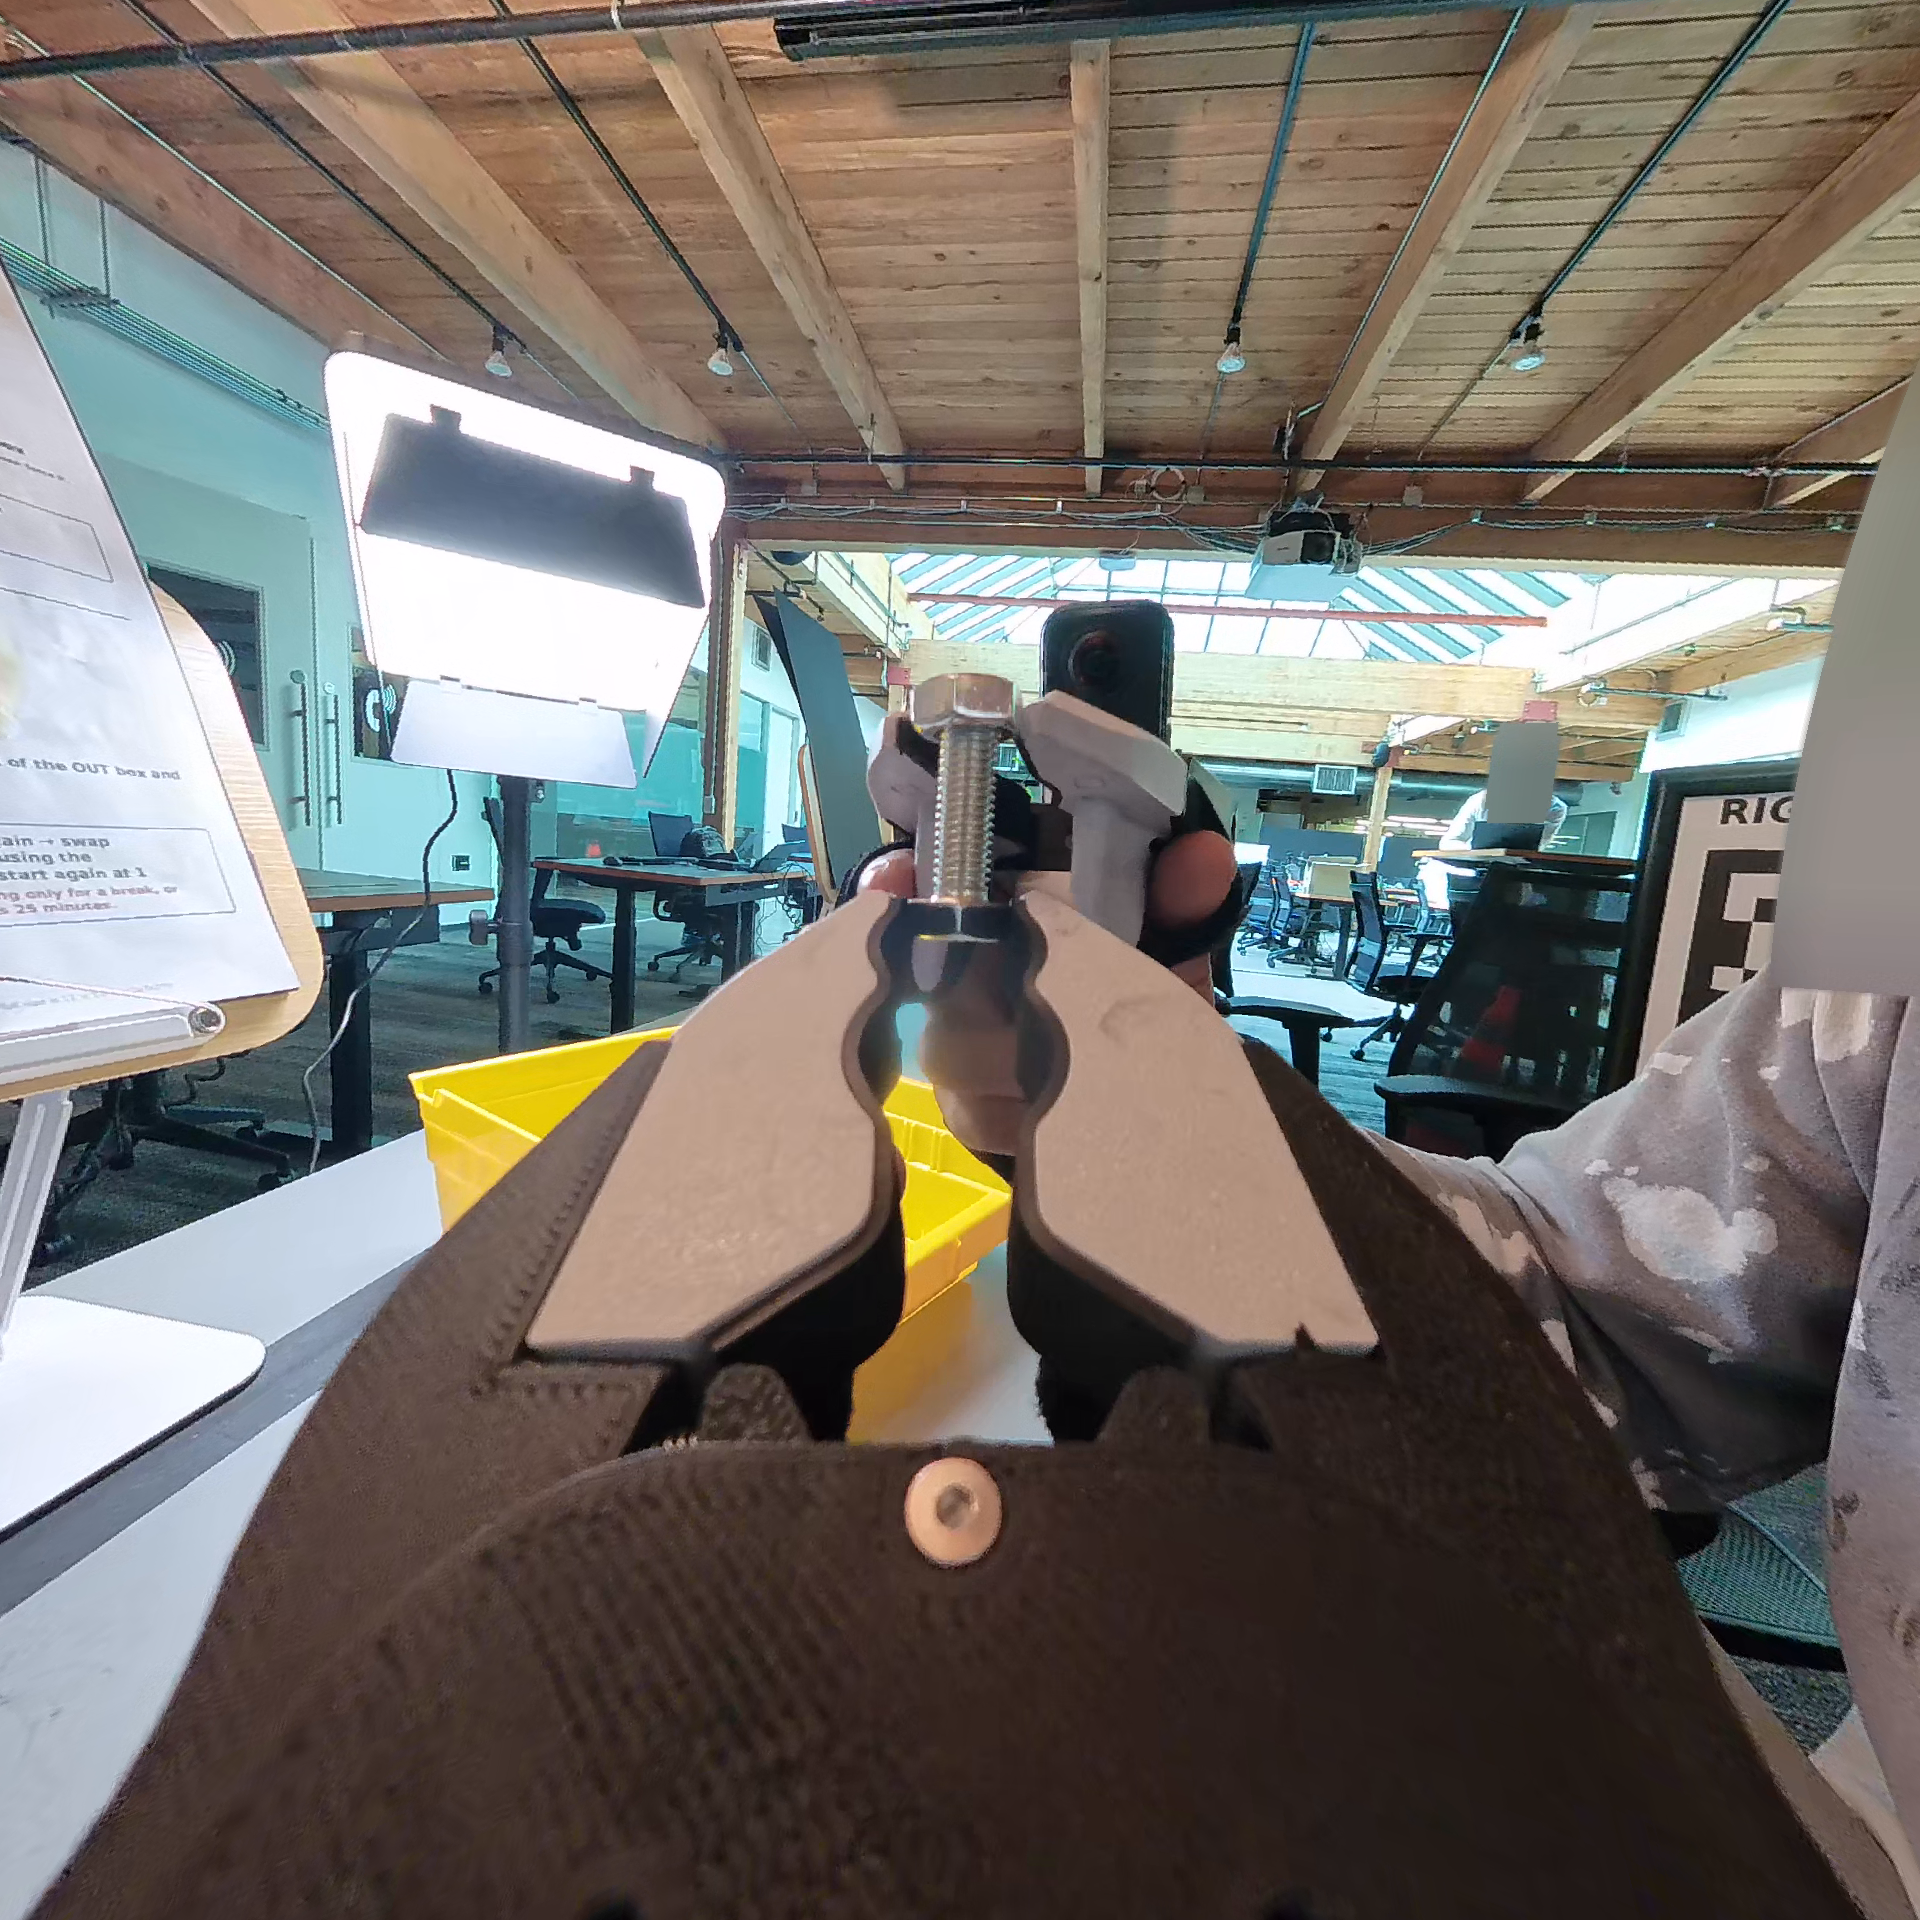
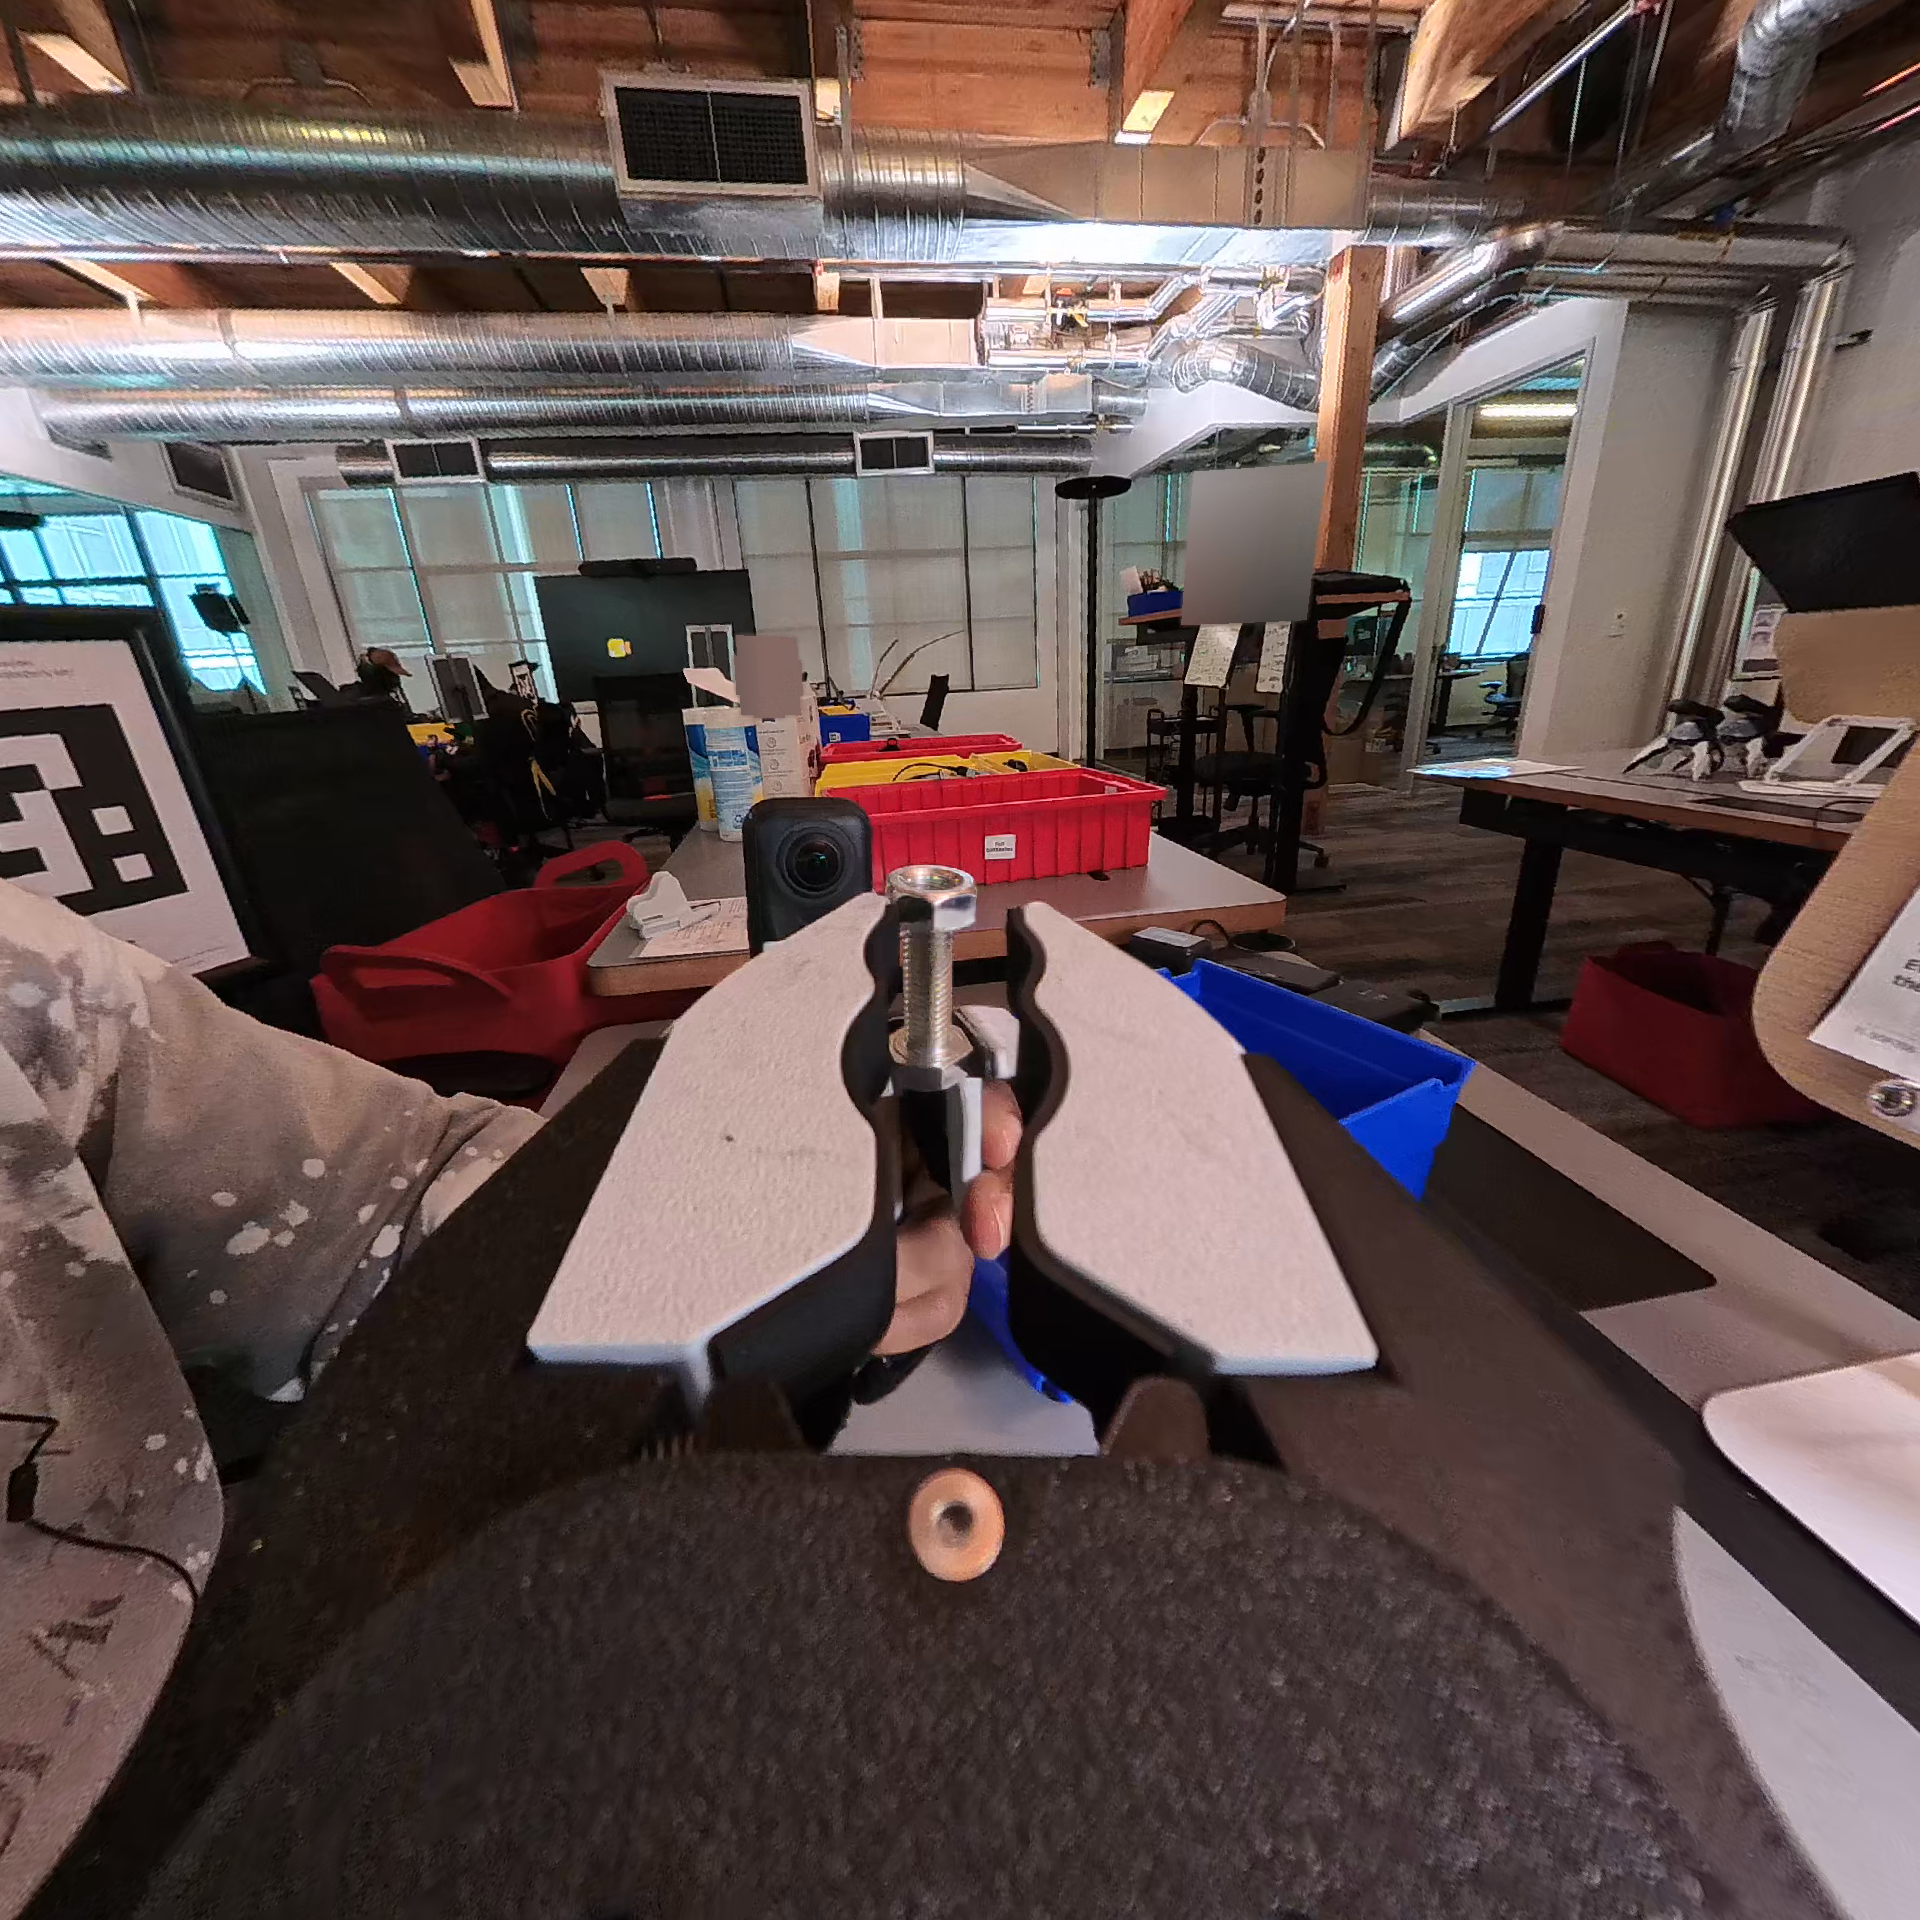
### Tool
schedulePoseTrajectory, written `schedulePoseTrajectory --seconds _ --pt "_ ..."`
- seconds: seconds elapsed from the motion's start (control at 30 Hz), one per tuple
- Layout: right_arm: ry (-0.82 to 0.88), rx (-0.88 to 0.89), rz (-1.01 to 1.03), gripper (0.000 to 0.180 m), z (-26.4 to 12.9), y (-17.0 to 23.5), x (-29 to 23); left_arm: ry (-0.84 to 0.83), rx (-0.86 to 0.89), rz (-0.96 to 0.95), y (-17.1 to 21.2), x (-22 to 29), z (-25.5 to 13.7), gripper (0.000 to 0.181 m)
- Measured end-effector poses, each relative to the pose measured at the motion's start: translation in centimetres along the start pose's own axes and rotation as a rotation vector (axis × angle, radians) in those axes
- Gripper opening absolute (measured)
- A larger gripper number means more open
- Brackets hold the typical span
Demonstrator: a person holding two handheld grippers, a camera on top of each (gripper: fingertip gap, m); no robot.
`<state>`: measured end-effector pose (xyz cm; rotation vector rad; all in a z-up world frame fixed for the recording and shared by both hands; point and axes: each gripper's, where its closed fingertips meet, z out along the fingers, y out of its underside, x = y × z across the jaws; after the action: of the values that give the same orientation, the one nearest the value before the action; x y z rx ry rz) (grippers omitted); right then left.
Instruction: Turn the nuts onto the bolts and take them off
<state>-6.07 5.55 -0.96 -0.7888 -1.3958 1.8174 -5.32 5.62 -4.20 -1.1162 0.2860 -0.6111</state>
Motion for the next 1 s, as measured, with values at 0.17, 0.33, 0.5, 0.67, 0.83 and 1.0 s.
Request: schedulePoseTrajectory --seconds 0.17,0.33,0.5,0.67,0.83,1.0 --pt "-0.017 -0.022 0.004 0.028 0.4 0.4 -0.5 -0.001 -0.019 0.001 0.5 0.0 0.1 0.018" --pt "-0.011 -0.029 -0.012 0.017 0.4 0.4 -0.4 0.009 -0.034 0.002 0.8 0.1 0.2 0.018" --pt "-0.013 0.001 -0.065 0.017 -1.6 -1.5 0.1 0.043 -0.014 -0.034 0.3 0.2 -0.1 0.018" --pt "0.149 -0.011 -0.119 0.017 -4.6 -3.1 3.5 0.032 -0.018 -0.044 0.4 -0.2 -0.2 0.018" --pt "0.649 -0.404 -0.145 0.017 -12.2 2.2 14.3 -0.011 -0.015 -0.047 0.2 -1.1 -0.5 0.018" --pt "0.889 -0.83 0.07 0.018 -20.5 12.9 20.6 -0.02 -0.03 -0.048 0.7 -1.5 -0.5 0.018"
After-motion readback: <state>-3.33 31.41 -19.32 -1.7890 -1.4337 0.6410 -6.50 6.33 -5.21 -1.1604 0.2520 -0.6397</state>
